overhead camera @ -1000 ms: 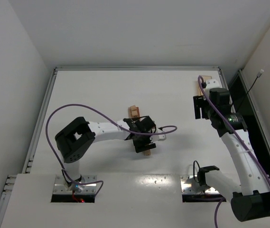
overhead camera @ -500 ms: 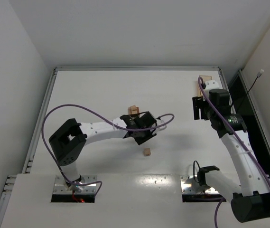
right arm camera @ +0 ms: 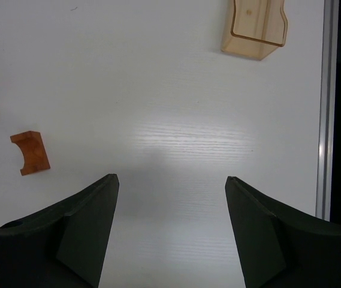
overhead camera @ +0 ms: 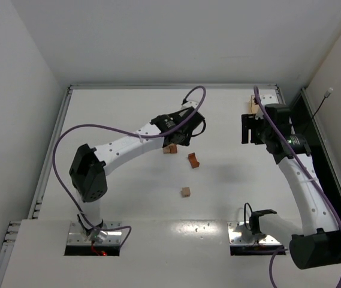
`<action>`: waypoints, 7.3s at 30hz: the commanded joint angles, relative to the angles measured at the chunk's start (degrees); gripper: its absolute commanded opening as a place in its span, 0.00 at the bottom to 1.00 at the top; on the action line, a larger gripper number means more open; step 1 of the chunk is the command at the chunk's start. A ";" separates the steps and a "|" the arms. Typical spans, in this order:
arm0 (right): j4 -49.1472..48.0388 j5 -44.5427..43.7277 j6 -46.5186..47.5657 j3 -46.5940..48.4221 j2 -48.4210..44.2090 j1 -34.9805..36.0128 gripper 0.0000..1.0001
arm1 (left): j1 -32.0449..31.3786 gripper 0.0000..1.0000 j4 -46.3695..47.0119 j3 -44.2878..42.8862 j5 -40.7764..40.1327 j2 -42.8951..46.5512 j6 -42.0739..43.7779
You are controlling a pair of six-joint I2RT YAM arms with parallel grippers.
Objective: Build the wood block tower
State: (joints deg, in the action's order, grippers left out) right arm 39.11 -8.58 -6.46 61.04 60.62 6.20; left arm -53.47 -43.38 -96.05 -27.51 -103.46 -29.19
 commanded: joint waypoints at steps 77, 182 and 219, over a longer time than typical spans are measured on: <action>-3.08 8.14 -3.82 3.30 8.11 -4.17 0.69 | 18.40 0.00 -5.14 -9.15 17.66 -19.67 -11.77; -2.56 25.89 70.79 4.70 45.55 26.67 0.15 | 44.68 1.00 5.14 17.21 34.10 19.44 14.42; 12.56 99.81 12.79 28.53 47.92 10.33 0.00 | 29.49 0.91 40.10 69.05 50.98 75.50 49.74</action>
State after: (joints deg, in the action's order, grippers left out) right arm 56.66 78.81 15.42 89.47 108.73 16.34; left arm -21.76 -11.03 -29.69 24.14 -31.24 11.25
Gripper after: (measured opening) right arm 0.077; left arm 0.909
